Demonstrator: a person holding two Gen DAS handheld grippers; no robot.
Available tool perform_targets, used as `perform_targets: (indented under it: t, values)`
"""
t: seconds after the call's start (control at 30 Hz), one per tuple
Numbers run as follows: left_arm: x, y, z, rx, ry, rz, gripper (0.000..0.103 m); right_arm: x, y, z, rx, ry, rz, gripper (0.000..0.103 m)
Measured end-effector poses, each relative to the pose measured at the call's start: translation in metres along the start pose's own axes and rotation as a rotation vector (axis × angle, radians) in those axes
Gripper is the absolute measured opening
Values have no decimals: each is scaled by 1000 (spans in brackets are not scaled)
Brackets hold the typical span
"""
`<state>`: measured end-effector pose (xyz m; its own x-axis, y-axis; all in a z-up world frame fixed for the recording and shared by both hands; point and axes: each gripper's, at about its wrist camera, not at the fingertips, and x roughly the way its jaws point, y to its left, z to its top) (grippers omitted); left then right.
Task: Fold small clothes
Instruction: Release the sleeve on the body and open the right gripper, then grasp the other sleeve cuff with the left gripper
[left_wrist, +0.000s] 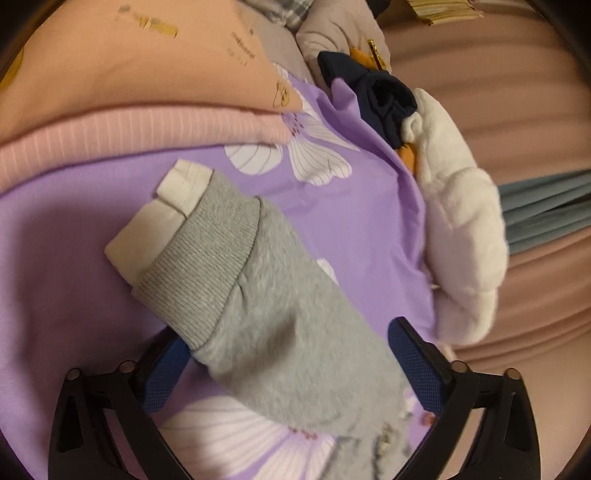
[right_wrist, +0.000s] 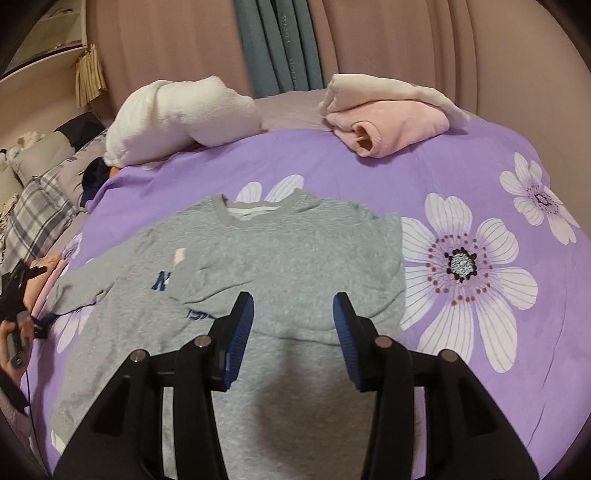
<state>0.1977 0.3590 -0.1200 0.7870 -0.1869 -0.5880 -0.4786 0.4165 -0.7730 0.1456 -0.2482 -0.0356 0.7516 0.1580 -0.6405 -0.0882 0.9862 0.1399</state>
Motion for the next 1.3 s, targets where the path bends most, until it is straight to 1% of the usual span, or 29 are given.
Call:
perform_targets:
  t: [0.03,0.07,0.1,0.13,0.17,0.2,0.27,0.33,0.37,0.43,0.47,0.5,0.53,0.57,0.63,0.7,0.73,0.83,0.9,0.97,1.0,1.03,1.07,1.1,1.13,1.23,1.3]
  values:
    - [2,-2,0,13,-7,24,81,1,-1,-2,9,6,4,44]
    - [3,-4,0,32,-14,61,70,-1,2,-5,16,11,4,44]
    - [5,-5,0,45,-10,101,46,-2,2,-7,20,15,4,44]
    - [9,-5,1,44,-2,122,22,-2,2,-9,24,18,3,44]
    - [12,-3,2,35,16,143,13,-2,1,-11,29,22,5,44]
    - [14,-1,3,28,25,151,10,-2,0,-12,32,24,6,44]
    - [11,-5,3,40,17,167,10,-5,-4,-15,42,25,9,44]
    - [6,-23,0,106,-2,184,9,-8,-8,-19,45,26,9,44]
    - [2,-40,-4,165,-13,179,9,-9,-11,-20,47,28,8,44]
    - [-3,-67,-14,250,-24,167,8,-10,-16,-23,60,34,9,44]
    - [-4,-85,-21,300,-26,153,8,-11,-19,-25,71,35,9,45]
    - [-6,-105,-30,356,-27,132,6,-12,-22,-26,77,35,15,46]
    - [-7,-130,-44,424,-21,114,6,-13,-24,-29,87,35,20,46]
    - [-6,-143,-52,459,-16,108,6,-14,-26,-31,93,37,23,46]
    - [-4,-179,-82,563,-4,72,6,-16,-28,-37,104,37,38,46]
    - [-1,-218,-123,697,4,42,6,-17,-30,-41,115,36,55,46]
    - [3,-231,-141,747,19,25,6,-18,-30,-44,119,34,65,46]
    - [18,-250,-182,821,79,-2,6,-18,-36,-50,154,37,89,46]
    - [27,-252,-200,818,120,-18,6,-18,-40,-53,181,43,109,46]
    - [31,-244,-202,771,147,-18,9,-18,-41,-56,185,52,126,47]
    - [32,-236,-198,736,164,-19,14,-18,-41,-57,176,56,126,48]
    - [32,-225,-195,700,183,-29,23,-18,-42,-58,170,58,124,49]
    - [33,-213,-189,662,200,-31,30,-18,-42,-58,166,59,121,50]
    - [34,-198,-180,628,201,-3,45,-18,-43,-59,164,62,117,52]
    - [32,-183,-170,603,177,42,53,-17,-44,-60,168,66,112,52]
    - [23,-150,-141,548,117,105,53,-14,-46,-61,181,74,117,52]
    - [16,-128,-117,493,86,142,53,-13,-44,-63,176,80,119,53]
